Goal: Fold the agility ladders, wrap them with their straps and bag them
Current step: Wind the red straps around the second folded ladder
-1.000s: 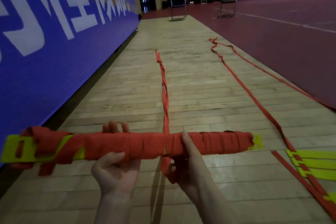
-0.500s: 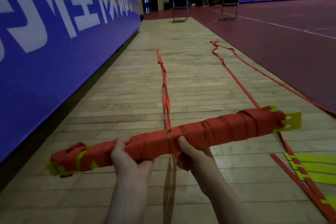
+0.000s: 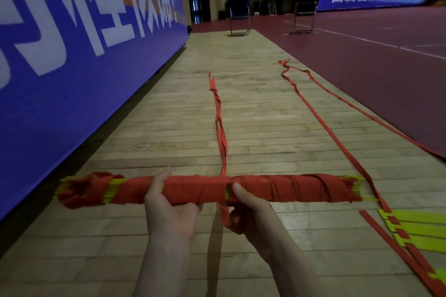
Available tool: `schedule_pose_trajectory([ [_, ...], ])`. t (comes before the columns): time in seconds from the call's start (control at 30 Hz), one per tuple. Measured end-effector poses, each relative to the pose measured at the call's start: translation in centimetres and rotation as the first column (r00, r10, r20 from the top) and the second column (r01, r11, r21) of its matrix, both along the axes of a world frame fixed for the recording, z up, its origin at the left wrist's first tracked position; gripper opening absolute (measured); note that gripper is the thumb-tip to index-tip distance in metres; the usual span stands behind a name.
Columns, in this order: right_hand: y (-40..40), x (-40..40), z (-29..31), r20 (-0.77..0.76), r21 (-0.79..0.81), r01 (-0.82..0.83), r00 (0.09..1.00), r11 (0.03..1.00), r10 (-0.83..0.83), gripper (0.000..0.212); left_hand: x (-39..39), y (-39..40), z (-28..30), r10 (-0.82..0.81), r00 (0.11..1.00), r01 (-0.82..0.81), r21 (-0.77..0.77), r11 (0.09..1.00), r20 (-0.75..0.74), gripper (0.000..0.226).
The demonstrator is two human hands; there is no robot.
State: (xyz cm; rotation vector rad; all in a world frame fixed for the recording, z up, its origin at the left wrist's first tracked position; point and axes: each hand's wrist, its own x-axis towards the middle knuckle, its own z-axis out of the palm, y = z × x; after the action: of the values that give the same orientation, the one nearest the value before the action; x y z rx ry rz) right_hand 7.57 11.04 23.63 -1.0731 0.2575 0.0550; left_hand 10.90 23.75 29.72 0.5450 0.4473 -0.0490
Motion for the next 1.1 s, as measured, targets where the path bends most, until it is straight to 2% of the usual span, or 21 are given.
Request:
schedule_pose_trajectory([
  [0.1, -0.5, -0.3, -0.2, -0.002, -0.060, -0.020, 1.000, 0.998, 0.020, 0.068, 0.5, -0.1, 0.4, 0.027, 0.993, -0.035, -0.062, 0.997, -0.118, 0.039],
  [0.2, -0.6, -0.5, 0.2, -0.016, -0.151, 0.004, 1.000, 0.989, -0.007, 0.067, 0.2, 0.1, 0.1, 0.019, 0.997, -0.024, -0.061, 0.998, -0.072, 0.010],
  [0.27, 0.1, -0.6, 0.7, -0.047, -0.202, 0.045, 0.997, 0.978, -0.055, 0.064, 0.6, 0.2, -0.8, 0.062, 0.998, -0.060, -0.066, 0.996, 0.022, 0.020],
  [0.33, 1.1, -0.2, 0.9, -0.105, -0.109, 0.056, 0.992, 0.992, -0.068, 0.070, 0.3, 0.4, -1.6, 0.026, 0.975, -0.001, -0.110, 0.994, 0.223, 0.034],
  [0.37, 1.5, 0.1, 0.9, -0.143, -0.032, 0.064, 0.987, 0.997, -0.068, 0.073, 0.2, 0.6, -2.1, -0.021, 0.944, 0.064, -0.122, 0.990, 0.330, 0.052],
  [0.43, 1.9, 0.6, 0.8, -0.165, 0.164, 0.116, 0.982, 0.980, -0.089, 0.062, 0.4, 0.8, -3.0, -0.099, 0.895, 0.163, -0.112, 0.980, 0.435, 0.086],
  [0.47, 1.9, 0.8, 0.7, -0.146, 0.270, 0.148, 0.983, 0.952, -0.112, 0.052, 0.5, 0.9, -3.2, -0.130, 0.881, 0.192, -0.093, 0.977, 0.454, 0.093],
  [0.5, 1.8, 0.9, 0.6, -0.126, 0.357, 0.179, 0.982, 0.917, -0.143, 0.046, 0.2, 0.6, -2.9, -0.150, 0.887, 0.199, -0.068, 0.978, 0.437, 0.092],
  [0.57, 1.5, 0.9, 0.1, -0.066, 0.414, 0.200, 0.980, 0.888, -0.190, 0.043, -0.4, -0.2, -1.3, -0.153, 0.956, 0.160, -0.010, 0.987, 0.250, 0.068],
  [0.63, 1.0, 0.9, -0.7, -0.013, 0.340, 0.180, 0.982, 0.923, -0.187, 0.053, -0.7, -0.9, 0.3, -0.068, 0.997, 0.070, 0.068, 0.995, -0.023, 0.032],
  [0.67, 0.7, 0.8, -1.0, 0.012, 0.273, 0.165, 0.985, 0.948, -0.174, 0.066, -0.6, -1.3, 1.1, -0.033, 0.995, 0.043, 0.106, 0.993, -0.089, 0.018],
  [0.7, 0.3, 0.8, -1.2, 0.037, 0.202, 0.149, 0.986, 0.968, -0.160, 0.078, -0.7, -1.1, 1.6, -0.039, 0.992, 0.053, 0.112, 0.992, -0.122, 0.013],
  [0.77, -0.6, 0.6, -1.4, 0.096, 0.089, 0.123, 0.987, 0.988, -0.131, 0.092, -0.7, -0.7, 1.7, -0.058, 0.988, 0.062, 0.021, 0.998, -0.145, 0.026],
  [0.87, -1.0, 0.2, -1.3, 0.133, -0.080, 0.125, 0.985, 0.989, -0.114, 0.093, 0.1, 0.1, 0.7, -0.078, 0.985, 0.096, 0.108, 0.989, -0.155, 0.053],
  [0.93, -0.8, -0.1, -0.9, 0.118, -0.144, 0.127, 0.987, 0.981, -0.110, 0.095, 0.7, -0.2, 0.5, -0.079, 0.969, 0.106, 0.103, 0.989, -0.236, 0.080],
  [0.97, -0.8, -0.3, -0.7, 0.110, -0.168, 0.125, 0.988, 0.978, -0.107, 0.094, 0.6, -0.3, 0.6, -0.058, 0.968, 0.096, 0.148, 0.984, -0.243, 0.087],
  [1.03, -0.7, -0.4, -0.5, 0.106, -0.212, 0.119, 0.989, 0.970, -0.099, 0.089, 0.4, -0.4, 1.2, -0.048, 0.967, 0.078, 0.111, 0.991, -0.250, 0.086],
  [1.07, -0.6, -0.5, -0.3, 0.105, -0.220, 0.117, 0.990, 0.969, -0.095, 0.088, 0.4, -0.4, 0.9, -0.011, 0.955, 0.056, 0.143, 0.988, -0.296, 0.088],
  [1.1, -0.5, -0.5, -0.3, 0.103, -0.221, 0.115, 0.990, 0.969, -0.094, 0.087, 0.6, 0.0, 0.2, 0.010, 0.961, 0.043, 0.185, 0.982, -0.277, 0.091],
])
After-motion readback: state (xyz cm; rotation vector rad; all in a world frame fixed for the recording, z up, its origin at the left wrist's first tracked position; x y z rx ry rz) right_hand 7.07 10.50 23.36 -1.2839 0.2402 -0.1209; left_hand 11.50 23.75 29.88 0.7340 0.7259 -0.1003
